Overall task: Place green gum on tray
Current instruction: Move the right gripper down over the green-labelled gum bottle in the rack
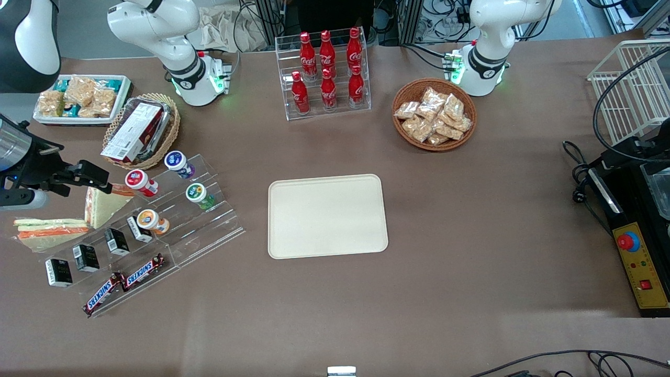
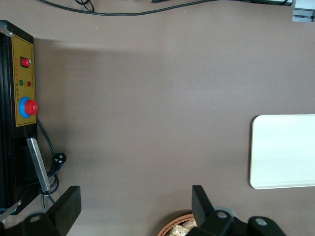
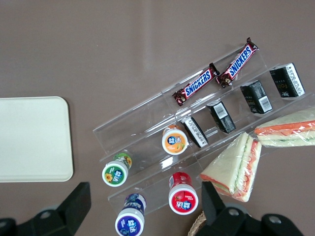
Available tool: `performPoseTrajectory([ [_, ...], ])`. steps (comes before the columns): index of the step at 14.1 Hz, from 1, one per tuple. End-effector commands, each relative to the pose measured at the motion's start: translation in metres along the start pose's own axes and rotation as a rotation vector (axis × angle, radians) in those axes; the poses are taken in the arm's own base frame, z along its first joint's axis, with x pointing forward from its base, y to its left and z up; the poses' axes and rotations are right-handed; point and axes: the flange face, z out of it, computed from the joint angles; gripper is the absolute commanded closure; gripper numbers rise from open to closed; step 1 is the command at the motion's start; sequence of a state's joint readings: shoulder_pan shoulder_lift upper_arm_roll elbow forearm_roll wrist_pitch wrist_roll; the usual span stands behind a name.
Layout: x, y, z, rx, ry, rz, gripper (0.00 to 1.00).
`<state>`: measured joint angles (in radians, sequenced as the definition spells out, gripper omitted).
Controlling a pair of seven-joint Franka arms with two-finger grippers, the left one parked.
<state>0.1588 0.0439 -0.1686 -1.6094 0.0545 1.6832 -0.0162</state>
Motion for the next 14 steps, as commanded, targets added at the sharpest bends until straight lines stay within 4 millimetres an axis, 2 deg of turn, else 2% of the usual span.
performPoseTrajectory([
  [1, 0.001, -0.006, -0.002, 0.018, -0.010, 0.003, 0.00],
  [3, 0.001, -0.013, -0.002, 0.012, -0.011, -0.007, 0.00],
  [6, -0.001, -0.059, 0.013, 0.013, -0.039, -0.077, 0.00],
  [9, -0.003, -0.108, 0.026, -0.001, -0.055, -0.049, 0.00],
  [10, -0.003, -0.117, 0.033, -0.005, -0.063, -0.064, 0.00],
  [14, -0.011, -0.119, 0.078, -0.010, -0.099, -0.076, 0.00],
])
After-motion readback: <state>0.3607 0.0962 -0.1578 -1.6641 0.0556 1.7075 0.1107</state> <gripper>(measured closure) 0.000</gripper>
